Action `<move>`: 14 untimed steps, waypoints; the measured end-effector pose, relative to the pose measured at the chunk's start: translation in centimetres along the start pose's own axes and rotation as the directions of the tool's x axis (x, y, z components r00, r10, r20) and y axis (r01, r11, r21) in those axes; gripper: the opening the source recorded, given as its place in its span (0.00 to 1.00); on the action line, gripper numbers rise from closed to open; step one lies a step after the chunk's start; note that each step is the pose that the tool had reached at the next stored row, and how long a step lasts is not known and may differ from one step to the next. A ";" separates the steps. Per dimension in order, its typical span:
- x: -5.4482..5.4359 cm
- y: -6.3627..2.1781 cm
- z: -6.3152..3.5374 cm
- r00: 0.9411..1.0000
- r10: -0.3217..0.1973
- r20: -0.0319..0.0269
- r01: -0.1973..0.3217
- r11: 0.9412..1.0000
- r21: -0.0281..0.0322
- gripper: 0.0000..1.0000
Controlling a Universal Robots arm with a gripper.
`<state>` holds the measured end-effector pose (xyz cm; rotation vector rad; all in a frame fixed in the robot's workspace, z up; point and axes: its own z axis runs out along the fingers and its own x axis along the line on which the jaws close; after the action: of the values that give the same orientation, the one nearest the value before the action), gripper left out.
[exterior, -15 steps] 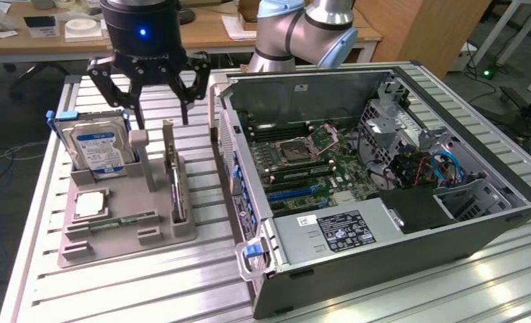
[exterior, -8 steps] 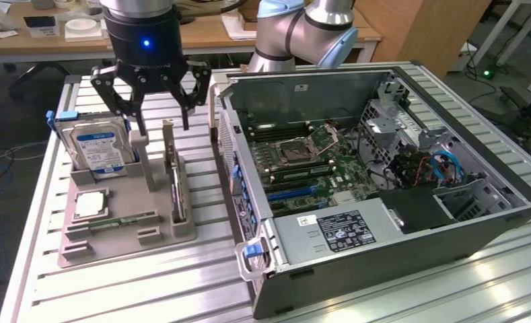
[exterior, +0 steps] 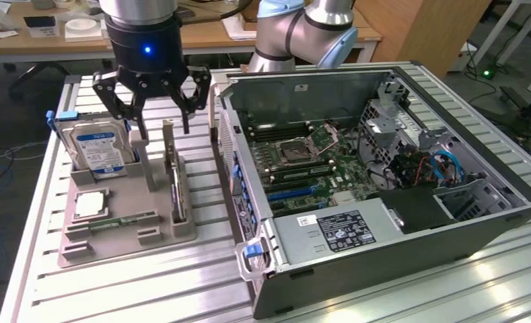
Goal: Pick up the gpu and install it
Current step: 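Pick up the gpu and move the gpu toward the slot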
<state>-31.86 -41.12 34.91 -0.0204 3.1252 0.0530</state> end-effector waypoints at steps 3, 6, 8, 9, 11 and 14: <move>0.0 -0.01 0.28 1.000 0.000 0.000 0.000 1.000 0.000 0.65; 0.0 -0.02 0.56 1.000 0.000 0.000 0.000 1.000 0.000 0.65; 0.0 -0.03 0.75 1.000 0.000 0.000 0.000 1.000 0.000 0.65; 0.0 -0.03 0.86 1.000 0.000 0.000 0.000 1.000 0.000 0.65; 0.0 -0.04 1.13 1.000 0.000 0.000 0.000 1.000 0.000 0.65; 0.0 -0.05 1.53 1.000 0.000 0.000 0.000 1.000 0.000 0.65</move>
<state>-31.86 -41.13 33.37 -0.0209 3.1252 0.0529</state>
